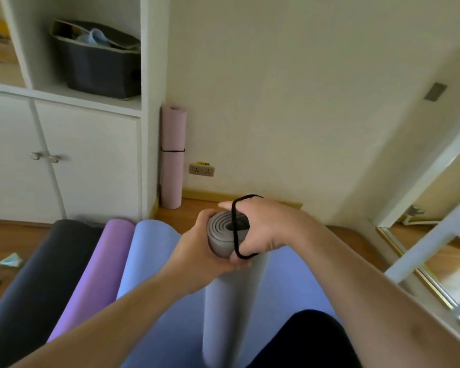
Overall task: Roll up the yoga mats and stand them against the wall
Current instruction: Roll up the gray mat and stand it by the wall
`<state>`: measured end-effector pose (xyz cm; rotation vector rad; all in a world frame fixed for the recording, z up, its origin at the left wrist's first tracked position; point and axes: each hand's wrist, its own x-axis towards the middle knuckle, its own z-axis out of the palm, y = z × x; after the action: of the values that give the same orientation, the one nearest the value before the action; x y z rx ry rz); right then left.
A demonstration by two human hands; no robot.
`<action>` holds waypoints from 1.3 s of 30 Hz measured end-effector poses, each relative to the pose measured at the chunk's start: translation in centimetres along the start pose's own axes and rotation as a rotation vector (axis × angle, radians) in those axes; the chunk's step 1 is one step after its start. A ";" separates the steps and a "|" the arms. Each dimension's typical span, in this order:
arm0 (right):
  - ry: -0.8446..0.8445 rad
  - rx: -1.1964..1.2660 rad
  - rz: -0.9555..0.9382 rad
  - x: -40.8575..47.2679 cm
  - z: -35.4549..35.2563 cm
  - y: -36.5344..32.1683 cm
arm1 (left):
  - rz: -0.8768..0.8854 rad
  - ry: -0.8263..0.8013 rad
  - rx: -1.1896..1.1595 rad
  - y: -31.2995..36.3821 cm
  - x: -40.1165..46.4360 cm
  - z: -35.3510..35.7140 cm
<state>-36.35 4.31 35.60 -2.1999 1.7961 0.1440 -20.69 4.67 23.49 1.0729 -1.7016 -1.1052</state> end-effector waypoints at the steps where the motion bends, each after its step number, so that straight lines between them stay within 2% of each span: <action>1: 0.003 -0.005 -0.005 0.1 0.9 0.4 | 0.001 -0.055 0.021 -0.4 -0.2 -0.1; 3: 0.069 0.010 -0.028 0.0 2.1 1.3 | -0.009 -0.189 0.022 -0.6 -0.1 -1.1; 5: 0.138 -0.002 -0.038 -0.3 2.6 2.0 | -0.096 -0.320 0.037 0.7 0.3 -2.6; 7: 0.179 0.003 -0.055 -0.2 2.9 2.5 | -0.211 -0.365 0.141 2.8 0.7 -3.0; 11: 0.182 0.048 -0.067 0.3 3.7 2.5 | -0.263 -0.172 0.443 5.3 1.5 -0.6; 14: 0.218 0.055 -0.078 0.2 4.3 3.1 | -0.187 -0.038 0.532 5.2 1.9 0.5; 18: 0.268 0.166 -0.042 -1.0 5.1 4.3 | -0.180 0.073 0.437 4.3 1.9 0.0; 21: 0.310 0.296 0.060 -1.9 5.6 4.5 | -0.199 0.119 0.200 2.4 1.8 -0.8; 24: 0.318 0.397 0.118 -3.0 5.7 4.3 | -0.276 0.111 -0.090 1.6 1.8 -0.7; 28: 0.262 0.505 0.117 -4.3 4.9 4.5 | -0.287 0.030 -0.235 1.4 2.0 -0.3; 30: 0.274 0.522 0.132 -4.1 5.2 5.5 | -0.251 0.024 -0.219 0.9 2.0 -0.1; 34: 0.274 0.466 0.200 -4.3 6.6 6.2 | -0.042 -0.020 0.045 -0.7 1.1 0.3; 38: 0.261 0.434 0.137 -4.9 6.9 6.5 | -0.066 0.073 -0.058 -0.3 1.0 0.6; 39: 0.244 0.499 0.115 -4.8 6.5 6.9 | -0.082 0.102 -0.057 0.0 1.2 0.8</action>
<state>-43.36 9.49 29.49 -1.8171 1.8308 -0.5148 -21.83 3.76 23.49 1.1518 -1.5492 -1.1240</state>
